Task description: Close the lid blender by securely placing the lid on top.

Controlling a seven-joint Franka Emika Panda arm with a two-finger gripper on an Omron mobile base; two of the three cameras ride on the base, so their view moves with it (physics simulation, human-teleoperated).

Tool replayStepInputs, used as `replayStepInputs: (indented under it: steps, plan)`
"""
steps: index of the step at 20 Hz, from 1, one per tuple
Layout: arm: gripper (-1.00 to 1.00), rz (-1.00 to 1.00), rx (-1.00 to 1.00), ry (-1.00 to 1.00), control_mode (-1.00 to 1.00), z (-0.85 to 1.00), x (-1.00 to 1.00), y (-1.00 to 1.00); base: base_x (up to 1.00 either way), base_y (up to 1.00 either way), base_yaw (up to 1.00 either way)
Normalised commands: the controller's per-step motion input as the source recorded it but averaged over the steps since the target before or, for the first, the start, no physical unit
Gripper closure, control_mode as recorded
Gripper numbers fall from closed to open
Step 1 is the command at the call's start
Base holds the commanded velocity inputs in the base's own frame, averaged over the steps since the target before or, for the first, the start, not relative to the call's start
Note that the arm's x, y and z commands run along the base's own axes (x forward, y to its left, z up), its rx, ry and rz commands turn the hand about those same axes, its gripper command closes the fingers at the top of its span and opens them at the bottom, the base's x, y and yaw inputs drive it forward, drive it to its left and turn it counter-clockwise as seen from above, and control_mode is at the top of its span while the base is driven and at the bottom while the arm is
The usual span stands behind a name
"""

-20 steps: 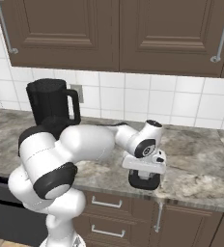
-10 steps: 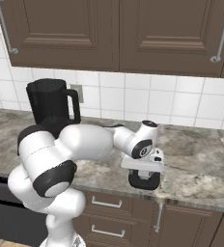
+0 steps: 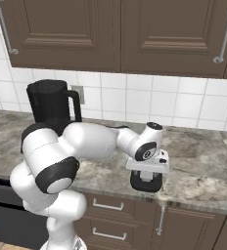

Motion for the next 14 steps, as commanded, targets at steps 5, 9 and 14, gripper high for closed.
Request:
replayStepInputs:
  steps: [5,9,14]
  plan:
    - [-1.0,0.0,0.0,-0.01,-1.0,-0.13,0.2,0.0,0.0,0.0,0.0]
    - [-1.0,0.0,0.0,0.0,-1.0,-0.18,0.14,0.0,0.0,0.0,0.0]
    - [-1.0,0.0,0.0,-0.01,-1.0,-0.09,0.03,-0.01,0.0,0.0,0.0]
